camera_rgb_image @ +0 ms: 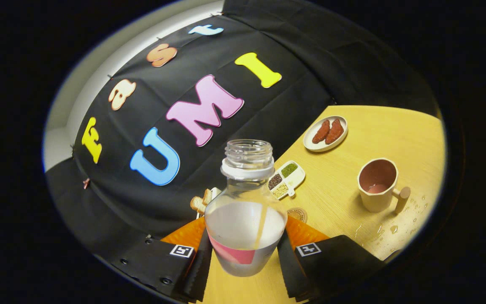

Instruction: Take the bottle from table, then pour the juice into the cup, finally place the bottle on the coaster

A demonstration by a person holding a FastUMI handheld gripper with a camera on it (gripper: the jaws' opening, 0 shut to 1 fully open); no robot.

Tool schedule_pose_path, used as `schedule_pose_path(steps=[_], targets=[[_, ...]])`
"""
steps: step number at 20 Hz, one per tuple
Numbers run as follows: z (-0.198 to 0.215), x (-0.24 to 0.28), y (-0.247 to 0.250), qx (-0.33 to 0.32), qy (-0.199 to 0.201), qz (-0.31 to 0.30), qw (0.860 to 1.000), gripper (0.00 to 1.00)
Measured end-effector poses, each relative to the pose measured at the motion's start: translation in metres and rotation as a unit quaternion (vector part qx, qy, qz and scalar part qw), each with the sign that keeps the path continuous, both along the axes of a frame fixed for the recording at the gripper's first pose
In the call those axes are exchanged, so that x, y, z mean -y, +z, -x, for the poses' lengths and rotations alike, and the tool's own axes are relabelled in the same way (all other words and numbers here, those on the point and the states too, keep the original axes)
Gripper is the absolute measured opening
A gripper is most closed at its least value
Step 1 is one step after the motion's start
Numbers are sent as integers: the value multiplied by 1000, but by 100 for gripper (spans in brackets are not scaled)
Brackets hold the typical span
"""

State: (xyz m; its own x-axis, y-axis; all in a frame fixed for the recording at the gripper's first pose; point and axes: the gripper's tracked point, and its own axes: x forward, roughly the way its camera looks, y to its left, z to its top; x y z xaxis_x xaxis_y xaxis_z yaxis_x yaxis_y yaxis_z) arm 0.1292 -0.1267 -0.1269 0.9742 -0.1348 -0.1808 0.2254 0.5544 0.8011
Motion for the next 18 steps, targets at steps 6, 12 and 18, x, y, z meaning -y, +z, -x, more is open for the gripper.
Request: schedule_pose_path(steps=[6, 12, 18], targets=[[-5, 25, -33, -24, -36, -145, 989, 73], [-19, 43, -64, -47, -78, -245, 965, 73], [-31, 62, -81, -55, -109, -322, 939, 73]])
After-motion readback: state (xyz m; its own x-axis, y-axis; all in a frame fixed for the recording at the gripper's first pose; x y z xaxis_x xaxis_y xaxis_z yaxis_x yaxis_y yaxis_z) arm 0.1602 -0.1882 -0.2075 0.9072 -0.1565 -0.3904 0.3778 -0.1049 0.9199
